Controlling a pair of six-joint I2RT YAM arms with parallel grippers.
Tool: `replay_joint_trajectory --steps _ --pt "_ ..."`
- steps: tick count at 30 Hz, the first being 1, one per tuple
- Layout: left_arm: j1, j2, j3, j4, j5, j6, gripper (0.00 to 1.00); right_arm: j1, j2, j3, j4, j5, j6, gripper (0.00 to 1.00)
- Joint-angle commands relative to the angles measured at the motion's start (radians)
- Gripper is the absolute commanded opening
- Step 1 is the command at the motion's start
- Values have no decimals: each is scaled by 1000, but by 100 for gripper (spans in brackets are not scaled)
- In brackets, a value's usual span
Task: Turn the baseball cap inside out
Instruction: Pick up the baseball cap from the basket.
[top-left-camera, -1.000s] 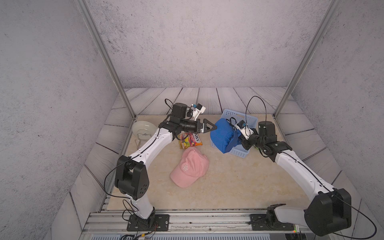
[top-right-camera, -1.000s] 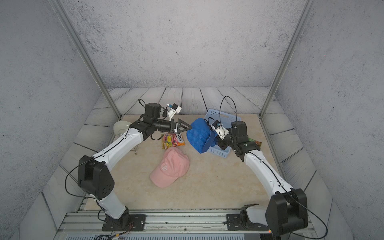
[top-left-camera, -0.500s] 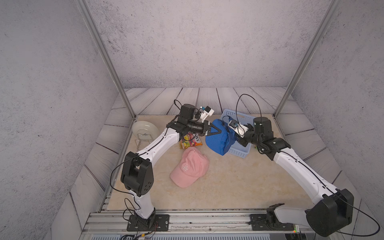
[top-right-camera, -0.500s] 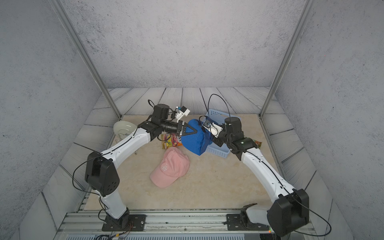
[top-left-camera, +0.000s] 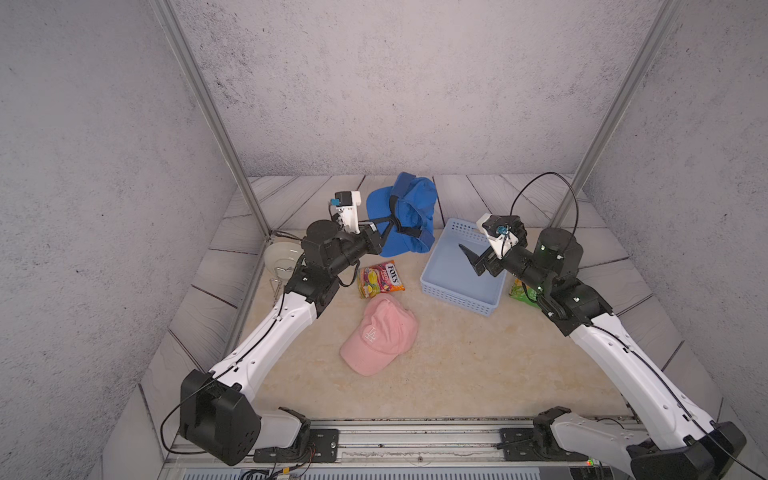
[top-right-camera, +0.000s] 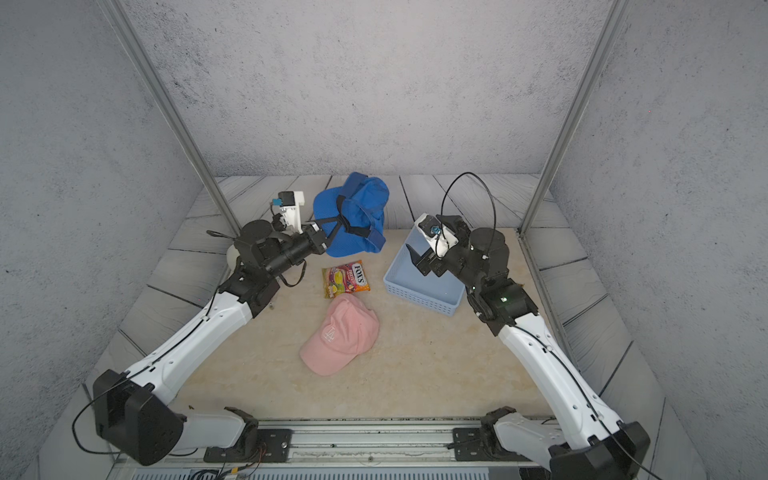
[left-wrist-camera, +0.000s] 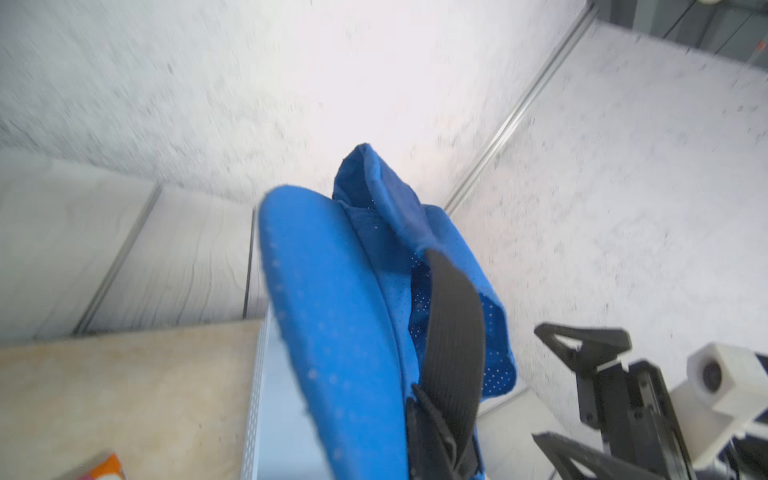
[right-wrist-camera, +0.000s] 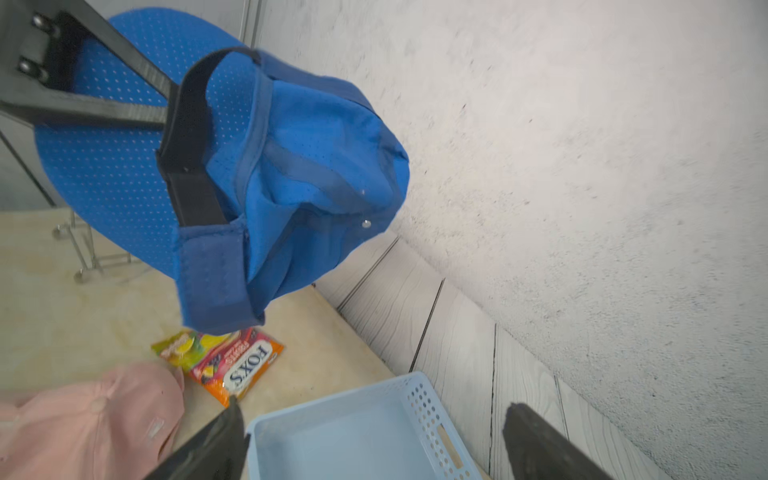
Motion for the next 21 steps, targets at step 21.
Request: replay_joint_trajectory --steps 21 --pt "-23 78 -20 403 -128 -484 0 189 284 -92 817 269 44 100"
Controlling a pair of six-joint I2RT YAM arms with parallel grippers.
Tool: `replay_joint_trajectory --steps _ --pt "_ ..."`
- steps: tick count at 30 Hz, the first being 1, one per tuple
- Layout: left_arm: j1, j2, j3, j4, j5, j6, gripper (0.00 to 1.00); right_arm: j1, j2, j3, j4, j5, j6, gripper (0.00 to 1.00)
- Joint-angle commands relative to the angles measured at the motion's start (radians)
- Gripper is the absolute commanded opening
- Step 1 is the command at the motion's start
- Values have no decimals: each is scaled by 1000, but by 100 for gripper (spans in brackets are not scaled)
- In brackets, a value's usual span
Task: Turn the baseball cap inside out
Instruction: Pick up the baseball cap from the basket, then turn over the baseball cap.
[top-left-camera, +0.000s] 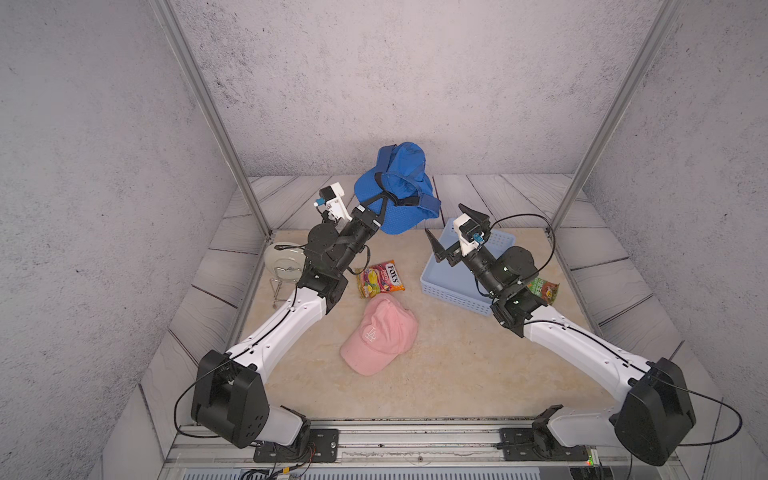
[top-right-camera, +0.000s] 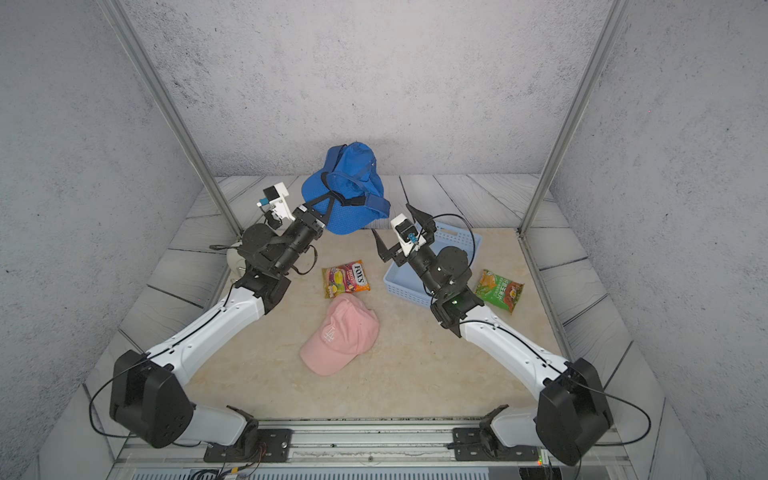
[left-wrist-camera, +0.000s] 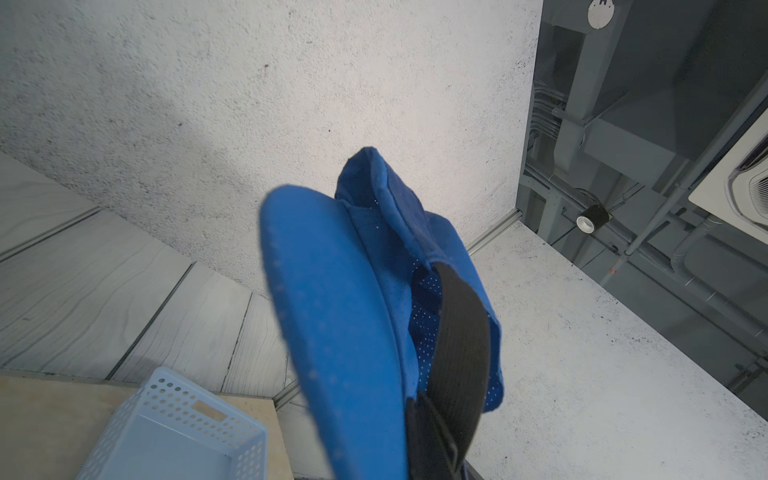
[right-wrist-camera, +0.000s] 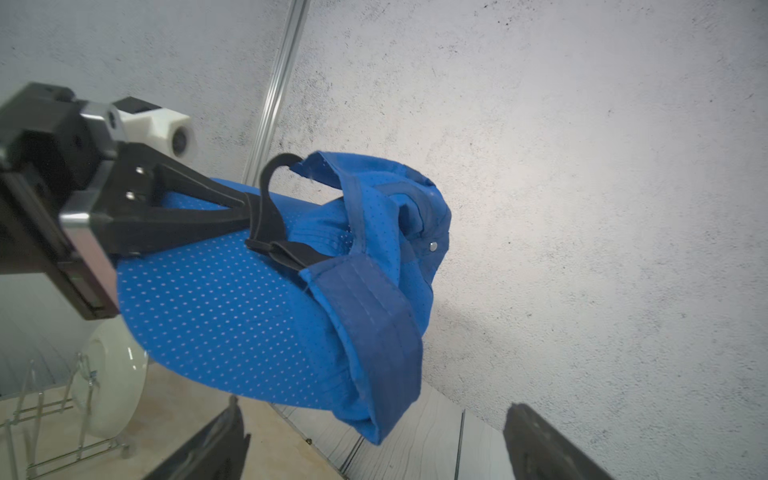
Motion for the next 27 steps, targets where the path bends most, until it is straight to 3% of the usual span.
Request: replay_joint_trajectory --steps 1,11,18,23,26,27 --pt "-8 -20 -7 46 18 -25 0 -2 45 61 45 119 -35 100" --pt "-17 -16 -14 4 82 -32 0 -3 118 166 14 184 -84 100" --pt "-17 -15 -11 -55 166 34 0 4 214 253 59 233 -187 97" --pt "-17 -24 -29 -67 181 63 0 6 244 306 26 216 -154 59" --pt "-17 -28 -42 -71 175 81 0 6 248 304 9 191 -108 29" --pt "-17 -30 -48 -73 172 87 0 6 248 301 6 184 -86 26"
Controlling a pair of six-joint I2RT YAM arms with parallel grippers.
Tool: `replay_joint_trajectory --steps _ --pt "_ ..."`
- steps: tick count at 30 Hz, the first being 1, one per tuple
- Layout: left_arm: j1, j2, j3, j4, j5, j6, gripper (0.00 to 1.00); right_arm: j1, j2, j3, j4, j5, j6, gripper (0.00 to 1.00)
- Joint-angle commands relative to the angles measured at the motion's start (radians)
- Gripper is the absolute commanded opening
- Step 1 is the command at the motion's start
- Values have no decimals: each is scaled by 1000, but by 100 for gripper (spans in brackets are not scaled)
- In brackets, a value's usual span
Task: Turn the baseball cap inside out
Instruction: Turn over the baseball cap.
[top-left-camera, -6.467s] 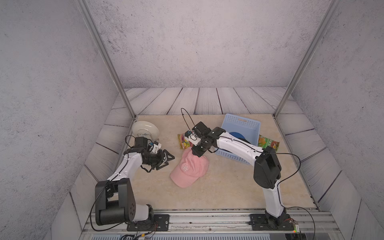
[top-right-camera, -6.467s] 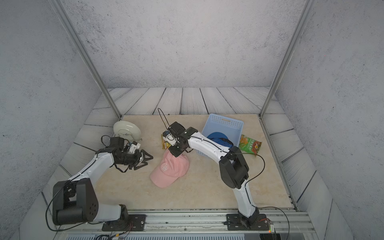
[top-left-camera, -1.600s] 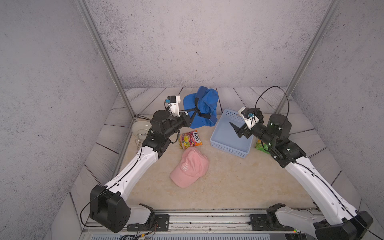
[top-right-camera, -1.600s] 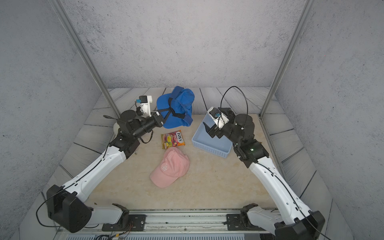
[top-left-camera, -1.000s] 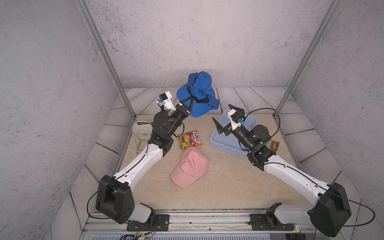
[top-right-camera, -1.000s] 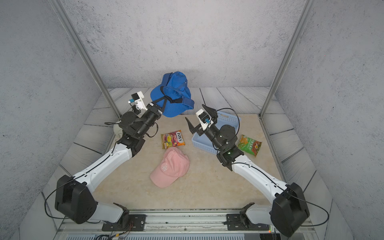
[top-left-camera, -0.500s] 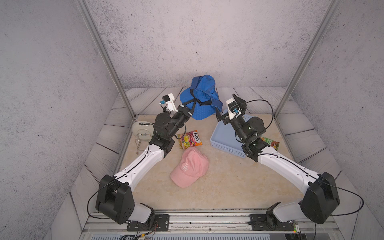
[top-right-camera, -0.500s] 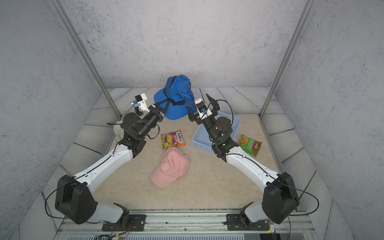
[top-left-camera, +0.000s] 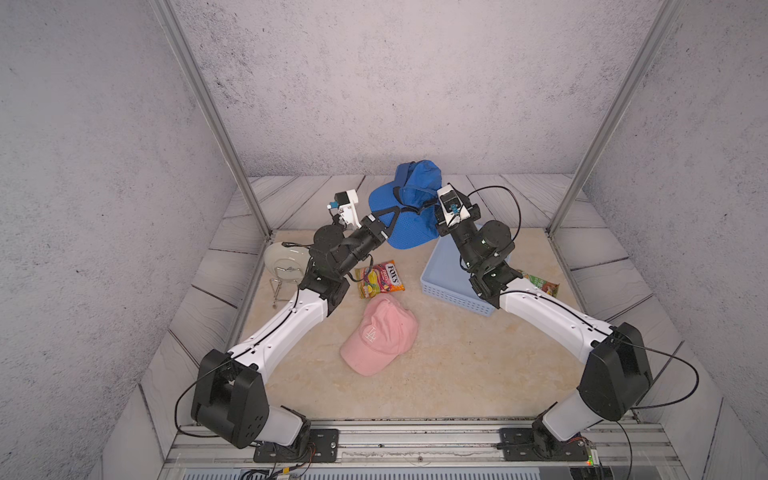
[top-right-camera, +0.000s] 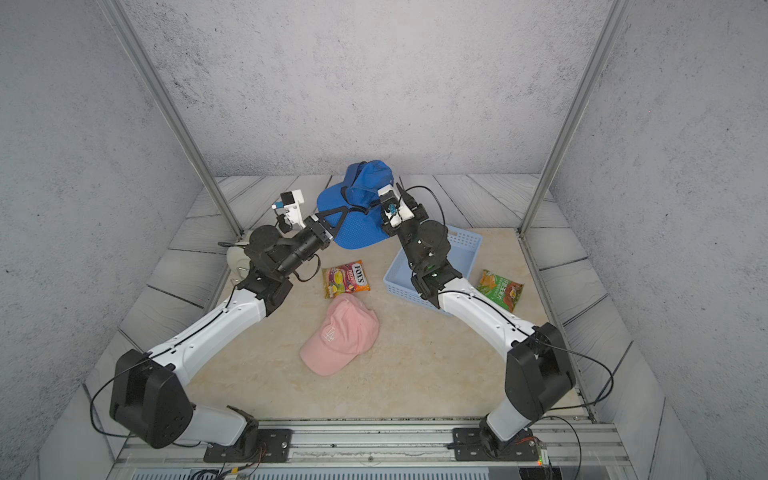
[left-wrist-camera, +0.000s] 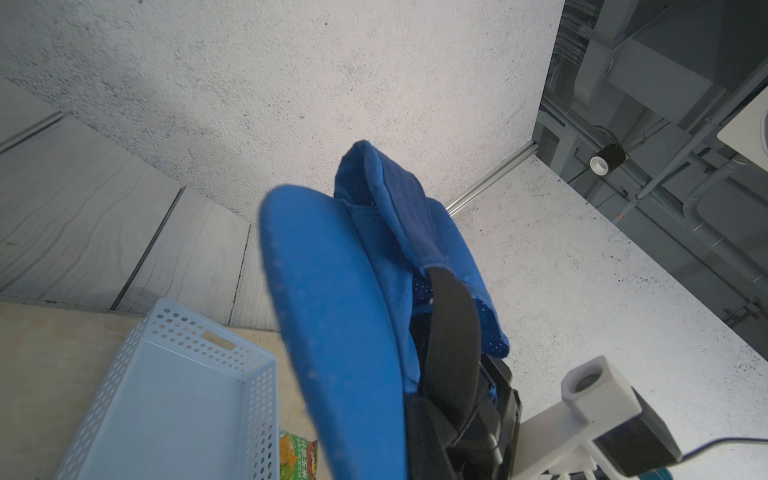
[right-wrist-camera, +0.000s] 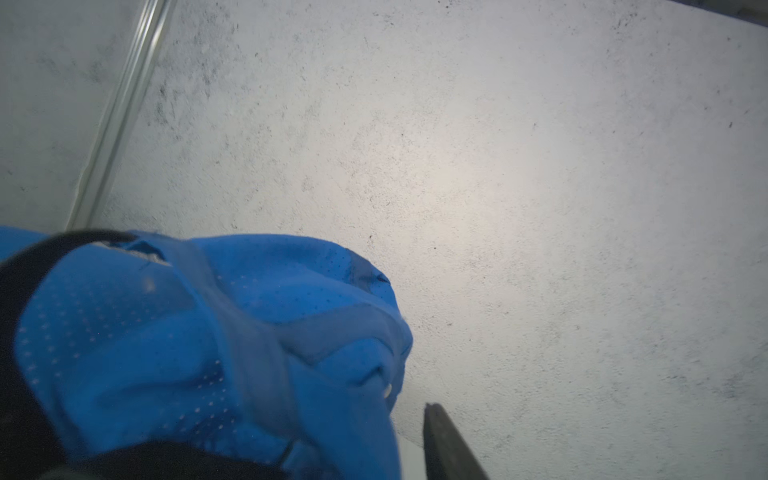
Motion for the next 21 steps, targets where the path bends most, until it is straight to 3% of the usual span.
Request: replay_joint_trajectory --steps 1,3,4,9,10,14,21 --pt "-6 -29 -24 1 18 51 0 4 18 25 0 -30 59 21" --pt "-6 -31 -35 -6 14 62 0 5 12 27 -33 -72 87 4" --pt "-5 -32 -41 -9 12 68 0 5 9 29 -51 -91 104 0" --pt "-6 -42 -67 -48 4 118 0 4 -9 21 -93 -144 200 0" --pt "-6 -47 -72 -68 -1 134 4 4 -14 18 -100 -158 213 0" --pt "-5 -64 -123 -151 -52 192 41 4 -49 16 -166 -219 254 0" --pt "3 -99 -198 -278 -81 258 87 2 -110 -15 -286 -268 281 0"
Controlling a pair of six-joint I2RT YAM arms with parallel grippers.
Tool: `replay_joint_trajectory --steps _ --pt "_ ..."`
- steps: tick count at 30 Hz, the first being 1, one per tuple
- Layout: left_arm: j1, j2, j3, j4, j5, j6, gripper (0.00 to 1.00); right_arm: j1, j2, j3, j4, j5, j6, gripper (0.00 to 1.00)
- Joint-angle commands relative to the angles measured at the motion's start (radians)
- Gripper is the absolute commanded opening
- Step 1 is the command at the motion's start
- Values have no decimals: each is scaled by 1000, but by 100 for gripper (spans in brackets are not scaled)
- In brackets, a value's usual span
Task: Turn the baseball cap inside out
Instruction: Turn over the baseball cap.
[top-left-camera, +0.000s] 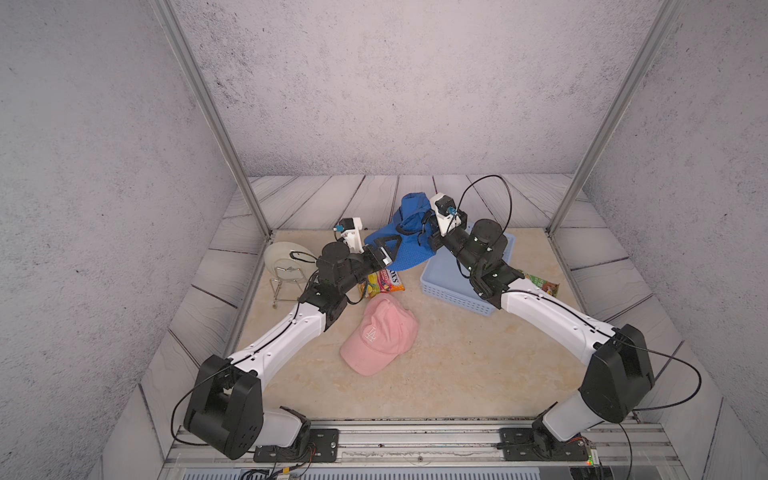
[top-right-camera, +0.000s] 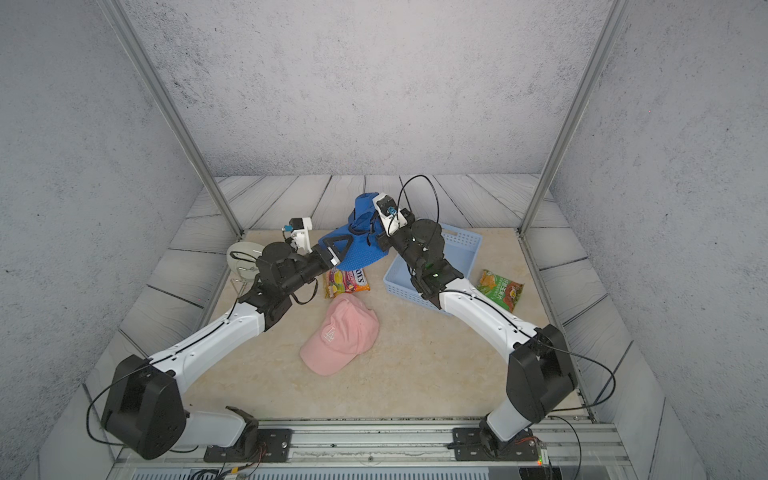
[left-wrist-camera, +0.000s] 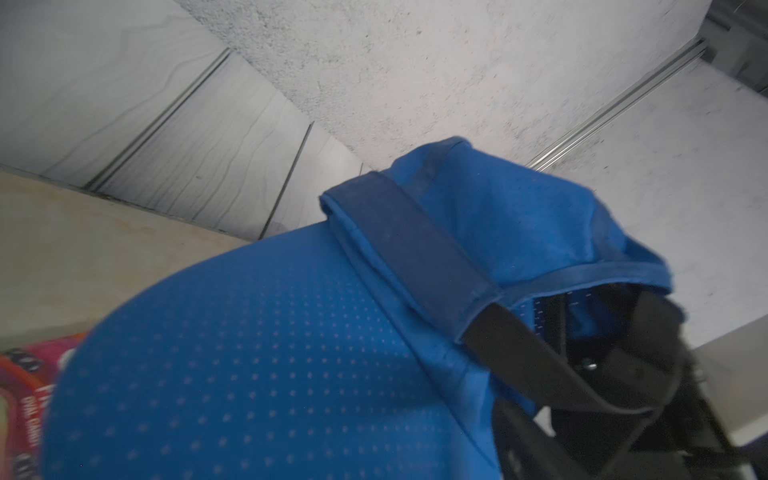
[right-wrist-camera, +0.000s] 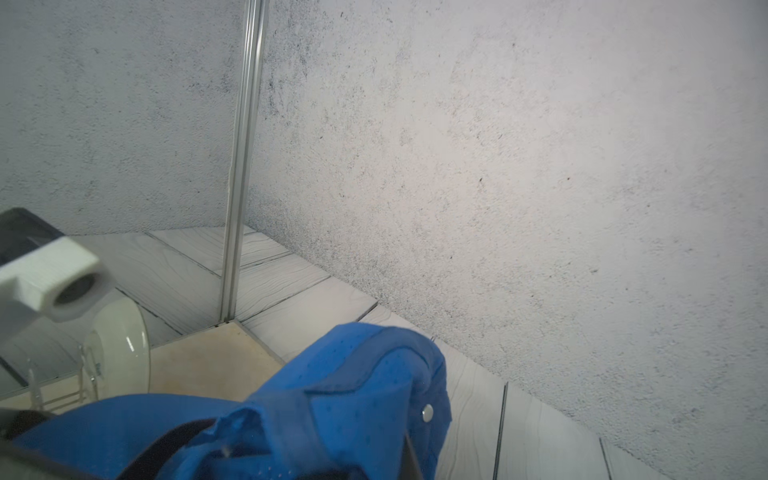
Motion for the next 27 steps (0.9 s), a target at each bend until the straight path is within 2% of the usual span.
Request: replay_joint_trajectory --steps 1,3,9,14,19,21,27 --pt "4 -56 -20 -111 -35 89 93 -1 -94 -13 -61 -50 36 0" --pt "8 -93 -43 -152 -66 141 99 -3 -113 -19 -106 -57 29 0" --pt "36 -202 -94 -214 -85 326 98 -21 -175 -31 -222 -145 -12 0" --pt "42 -264 -64 -272 -37 548 98 -84 -219 -31 -305 -331 36 0" --pt "40 -268 -33 -267 48 711 98 -135 -250 -8 -342 -468 122 0" --pt "37 -262 -26 -232 80 766 99 -146 -261 4 -360 -489 139 0" --pt "-6 -219 27 -147 75 859 100 -163 -282 18 -350 -524 211 0"
